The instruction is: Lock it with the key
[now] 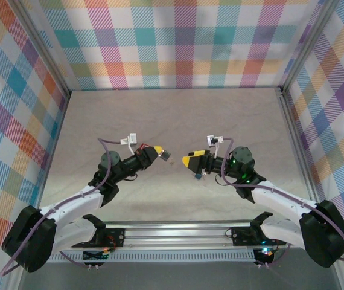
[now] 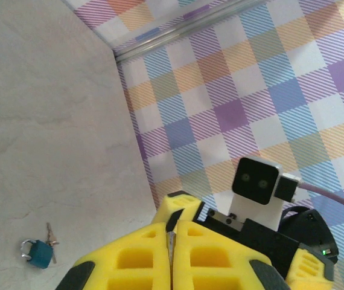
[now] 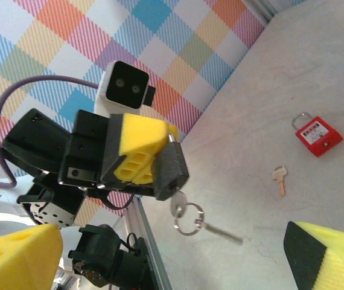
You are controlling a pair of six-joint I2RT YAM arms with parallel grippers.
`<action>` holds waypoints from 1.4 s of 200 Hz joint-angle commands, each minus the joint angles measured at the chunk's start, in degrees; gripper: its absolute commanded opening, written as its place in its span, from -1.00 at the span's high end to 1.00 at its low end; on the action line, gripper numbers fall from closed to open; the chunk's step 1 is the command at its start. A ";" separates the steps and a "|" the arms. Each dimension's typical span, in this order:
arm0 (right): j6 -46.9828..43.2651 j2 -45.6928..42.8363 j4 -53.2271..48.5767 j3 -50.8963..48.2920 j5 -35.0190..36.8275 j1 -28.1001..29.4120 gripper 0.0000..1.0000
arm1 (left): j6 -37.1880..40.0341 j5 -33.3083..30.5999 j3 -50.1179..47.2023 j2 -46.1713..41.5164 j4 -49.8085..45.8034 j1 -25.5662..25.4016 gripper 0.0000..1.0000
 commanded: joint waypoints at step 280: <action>13.28 21.27 38.47 -0.13 -3.89 -0.34 0.13 | -2.96 -2.75 4.90 9.61 14.59 -5.02 1.00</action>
